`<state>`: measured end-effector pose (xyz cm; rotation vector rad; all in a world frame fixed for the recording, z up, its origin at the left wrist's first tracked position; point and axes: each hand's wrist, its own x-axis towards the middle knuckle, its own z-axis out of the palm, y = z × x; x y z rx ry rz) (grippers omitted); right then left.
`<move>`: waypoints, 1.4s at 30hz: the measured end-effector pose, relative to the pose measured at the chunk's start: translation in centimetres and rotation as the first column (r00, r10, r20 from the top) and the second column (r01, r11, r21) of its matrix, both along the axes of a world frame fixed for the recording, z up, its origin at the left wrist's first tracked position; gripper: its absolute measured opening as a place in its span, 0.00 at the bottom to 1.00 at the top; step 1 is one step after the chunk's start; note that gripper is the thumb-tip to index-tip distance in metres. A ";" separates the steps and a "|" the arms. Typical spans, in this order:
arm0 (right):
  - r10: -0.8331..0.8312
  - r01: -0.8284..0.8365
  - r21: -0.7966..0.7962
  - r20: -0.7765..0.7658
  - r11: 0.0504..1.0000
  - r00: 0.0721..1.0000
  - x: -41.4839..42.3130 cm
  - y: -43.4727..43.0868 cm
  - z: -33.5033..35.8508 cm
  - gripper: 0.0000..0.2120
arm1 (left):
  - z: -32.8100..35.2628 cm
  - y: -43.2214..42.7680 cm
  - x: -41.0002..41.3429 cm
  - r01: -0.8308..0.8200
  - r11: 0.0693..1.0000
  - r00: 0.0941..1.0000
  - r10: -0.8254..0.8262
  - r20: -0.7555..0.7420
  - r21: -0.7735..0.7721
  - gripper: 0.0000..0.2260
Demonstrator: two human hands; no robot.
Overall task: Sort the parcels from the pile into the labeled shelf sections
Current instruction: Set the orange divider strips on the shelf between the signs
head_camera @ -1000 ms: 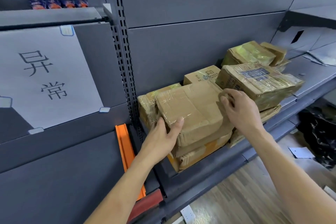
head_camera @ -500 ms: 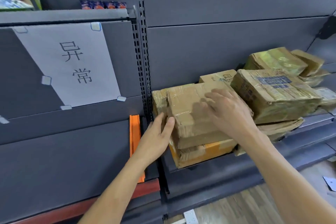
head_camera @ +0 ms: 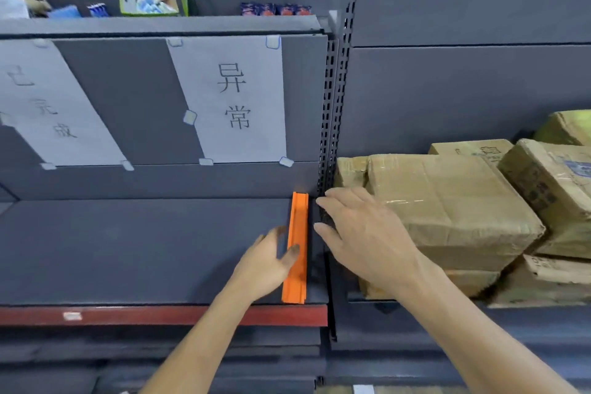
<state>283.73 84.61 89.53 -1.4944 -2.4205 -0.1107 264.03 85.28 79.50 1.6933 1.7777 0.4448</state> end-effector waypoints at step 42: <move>-0.677 0.306 -0.810 -0.146 0.501 0.721 -9.8 3.4 -19.5 0.18 | -7.2 4.6 -6.9 0.167 0.948 0.984 -0.141 0.113 -0.271 0.32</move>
